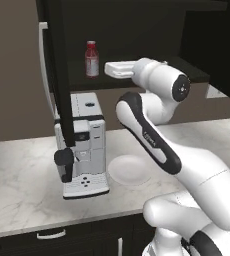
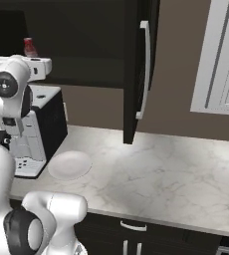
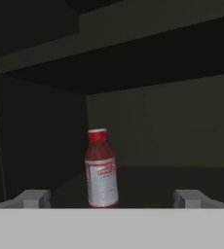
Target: Move the hot dog bun to the plate on the dining table and place the condiment next to that plate. Then navigate to the fridge and take the sausage and place it on the plate as well.
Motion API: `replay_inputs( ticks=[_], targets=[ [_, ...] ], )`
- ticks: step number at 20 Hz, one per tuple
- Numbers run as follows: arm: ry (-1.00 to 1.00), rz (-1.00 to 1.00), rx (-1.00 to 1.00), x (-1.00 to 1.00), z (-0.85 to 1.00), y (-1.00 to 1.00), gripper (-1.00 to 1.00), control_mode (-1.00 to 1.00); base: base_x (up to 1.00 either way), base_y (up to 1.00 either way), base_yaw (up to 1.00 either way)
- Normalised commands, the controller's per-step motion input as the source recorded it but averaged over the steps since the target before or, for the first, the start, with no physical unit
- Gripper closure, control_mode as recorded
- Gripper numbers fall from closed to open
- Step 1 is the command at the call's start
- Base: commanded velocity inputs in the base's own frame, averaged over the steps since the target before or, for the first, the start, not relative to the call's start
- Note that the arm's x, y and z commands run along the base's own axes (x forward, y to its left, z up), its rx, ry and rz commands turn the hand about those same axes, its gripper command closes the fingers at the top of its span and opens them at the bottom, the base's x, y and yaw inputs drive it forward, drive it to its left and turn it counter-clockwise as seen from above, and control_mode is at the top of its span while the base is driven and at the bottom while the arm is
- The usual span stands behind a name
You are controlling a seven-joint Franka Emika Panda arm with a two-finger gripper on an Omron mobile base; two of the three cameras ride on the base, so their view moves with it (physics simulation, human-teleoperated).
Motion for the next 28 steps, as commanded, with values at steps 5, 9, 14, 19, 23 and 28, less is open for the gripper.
replay_inputs(
  ticks=[5,9,14,19,23,28],
  targets=[
    [0.05,0.0,-0.06,0.5,0.0,0.23,-1.0,-1.0,0.0,0.0,0.0],
    [0.04,0.0,-0.07,0.37,0.0,0.4,-1.0,-1.0,0.0,0.0,0.0],
    [0.02,0.0,-0.03,0.29,0.0,0.27,-1.0,-1.0,0.0,0.0,0.0],
    [0.0,0.0,0.0,0.11,0.0,0.1,-1.0,-1.0,0.0,0.0,0.0],
    [0.0,0.0,0.0,0.18,0.0,0.08,-1.0,-1.0,0.0,0.0,0.0],
    [0.0,0.0,0.0,0.23,0.0,0.02,-1.0,-1.0,0.0,0.0,0.0]
  ],
)
